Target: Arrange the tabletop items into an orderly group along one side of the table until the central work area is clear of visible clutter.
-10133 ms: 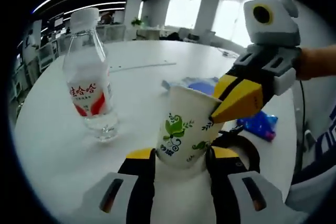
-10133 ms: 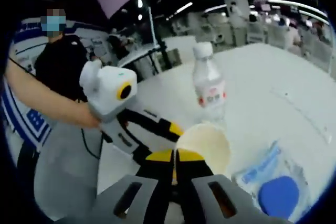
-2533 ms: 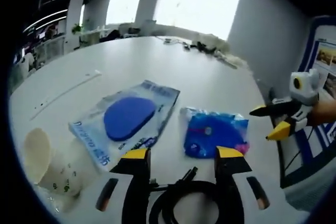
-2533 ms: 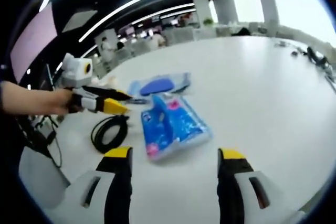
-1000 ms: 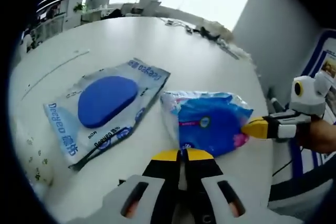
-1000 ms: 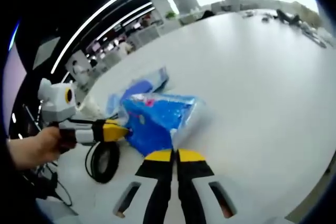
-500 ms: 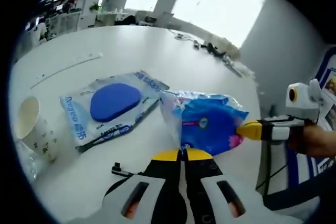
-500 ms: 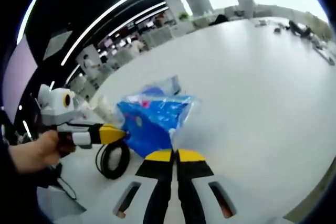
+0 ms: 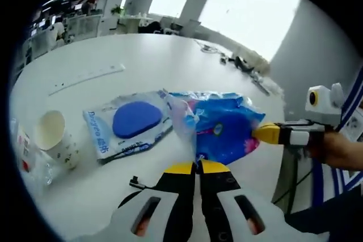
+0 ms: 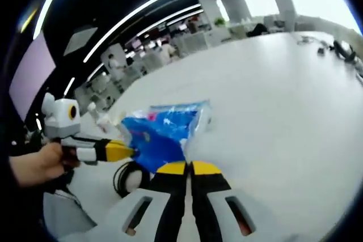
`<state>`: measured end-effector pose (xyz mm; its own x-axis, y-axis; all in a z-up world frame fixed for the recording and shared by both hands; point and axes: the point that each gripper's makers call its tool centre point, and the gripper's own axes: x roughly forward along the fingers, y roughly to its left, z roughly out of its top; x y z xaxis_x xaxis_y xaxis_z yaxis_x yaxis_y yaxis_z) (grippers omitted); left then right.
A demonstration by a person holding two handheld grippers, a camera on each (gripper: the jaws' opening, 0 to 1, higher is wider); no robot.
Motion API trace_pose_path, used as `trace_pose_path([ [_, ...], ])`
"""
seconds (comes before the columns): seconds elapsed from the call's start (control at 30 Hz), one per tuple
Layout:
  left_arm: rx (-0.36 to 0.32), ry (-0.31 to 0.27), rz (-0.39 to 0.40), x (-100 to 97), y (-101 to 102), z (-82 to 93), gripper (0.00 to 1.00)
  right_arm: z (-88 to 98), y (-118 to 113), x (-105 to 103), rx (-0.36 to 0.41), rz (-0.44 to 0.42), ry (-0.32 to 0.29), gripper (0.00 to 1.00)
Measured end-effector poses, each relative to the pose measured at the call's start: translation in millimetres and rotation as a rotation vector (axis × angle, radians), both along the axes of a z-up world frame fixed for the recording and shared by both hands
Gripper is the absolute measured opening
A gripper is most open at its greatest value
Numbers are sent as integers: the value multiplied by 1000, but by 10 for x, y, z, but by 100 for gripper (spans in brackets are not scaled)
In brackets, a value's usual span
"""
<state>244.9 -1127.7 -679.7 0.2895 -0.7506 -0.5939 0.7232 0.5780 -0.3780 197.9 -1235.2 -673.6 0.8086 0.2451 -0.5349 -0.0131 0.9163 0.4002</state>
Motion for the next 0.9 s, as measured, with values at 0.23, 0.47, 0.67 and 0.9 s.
trace_pose_path([
  [0.23, -10, 15, 23, -15, -159, -35, 1, 21, -162, 52, -10, 21, 2, 0],
  [0.47, -12, 20, 39, 16, -322, -50, 1, -26, -339, 100, 2, 34, 7, 0],
  [0.67, -15, 2, 58, 75, -483, -20, 1, -57, -523, 173, 13, 40, -3, 0],
  [0.9, -12, 9, 95, 120, -696, -91, 1, -92, -737, 238, 20, 51, -5, 0],
])
